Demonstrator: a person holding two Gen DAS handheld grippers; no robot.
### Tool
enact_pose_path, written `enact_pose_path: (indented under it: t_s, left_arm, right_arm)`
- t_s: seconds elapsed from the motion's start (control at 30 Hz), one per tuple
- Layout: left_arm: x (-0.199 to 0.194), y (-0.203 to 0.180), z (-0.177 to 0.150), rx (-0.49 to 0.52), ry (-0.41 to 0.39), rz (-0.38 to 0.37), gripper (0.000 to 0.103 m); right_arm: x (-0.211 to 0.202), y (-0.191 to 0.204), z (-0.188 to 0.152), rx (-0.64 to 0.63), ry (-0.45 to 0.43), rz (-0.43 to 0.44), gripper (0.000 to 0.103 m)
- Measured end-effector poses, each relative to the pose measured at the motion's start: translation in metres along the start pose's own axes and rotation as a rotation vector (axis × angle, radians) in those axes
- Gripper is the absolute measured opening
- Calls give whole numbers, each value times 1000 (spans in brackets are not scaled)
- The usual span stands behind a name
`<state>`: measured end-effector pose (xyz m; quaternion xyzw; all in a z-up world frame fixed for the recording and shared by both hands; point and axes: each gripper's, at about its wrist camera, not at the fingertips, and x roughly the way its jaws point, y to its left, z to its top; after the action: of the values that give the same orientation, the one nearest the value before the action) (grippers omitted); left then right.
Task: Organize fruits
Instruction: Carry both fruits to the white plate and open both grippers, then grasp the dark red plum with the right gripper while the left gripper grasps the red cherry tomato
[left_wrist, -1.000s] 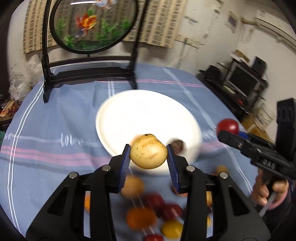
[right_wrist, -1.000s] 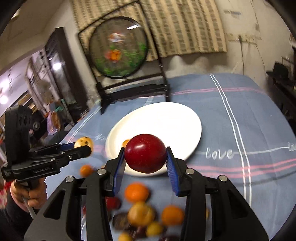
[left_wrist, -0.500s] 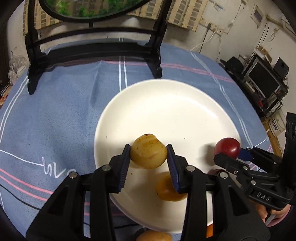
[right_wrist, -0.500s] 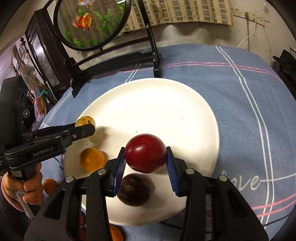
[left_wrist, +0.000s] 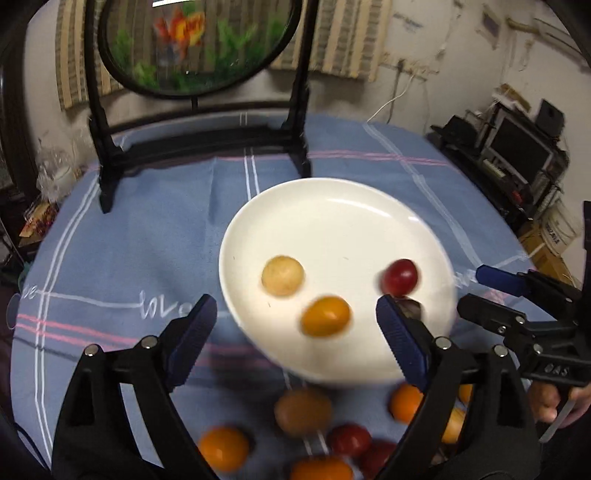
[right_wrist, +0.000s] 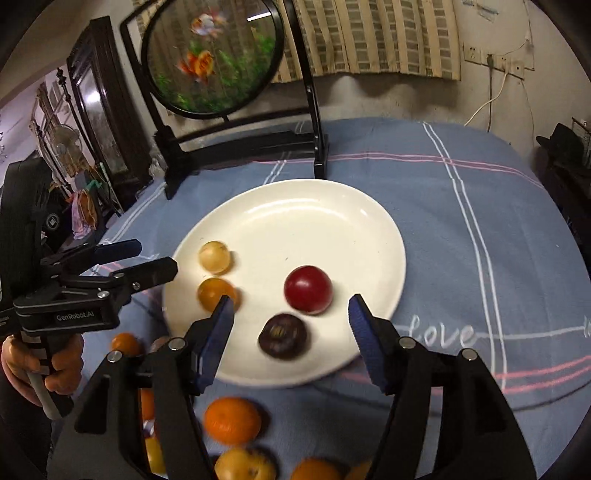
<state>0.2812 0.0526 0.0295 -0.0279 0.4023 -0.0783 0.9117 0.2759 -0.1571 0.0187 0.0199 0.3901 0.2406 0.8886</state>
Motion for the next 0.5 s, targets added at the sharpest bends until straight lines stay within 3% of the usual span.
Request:
enact_pose_path:
  t_s: [0.1, 0.23, 0.37, 0.5]
  left_arm:
    - [-37, -8, -27, 0, -55, -44, 100]
    - [-76, -16, -87, -6, -136, -13, 100]
    - [-87, -26, -139, 11, -97, -16, 100]
    - [-93, -38, -178, 77, -80, -64, 100]
  right_arm:
    - [-29, 5, -25, -29, -39, -17, 65]
    - [-61, -2, -75, 6, -100, -29, 65]
    - [-75, -12, -117, 54, -70, -51, 65]
    - [-78, -2, -144, -15, -37, -72, 65]
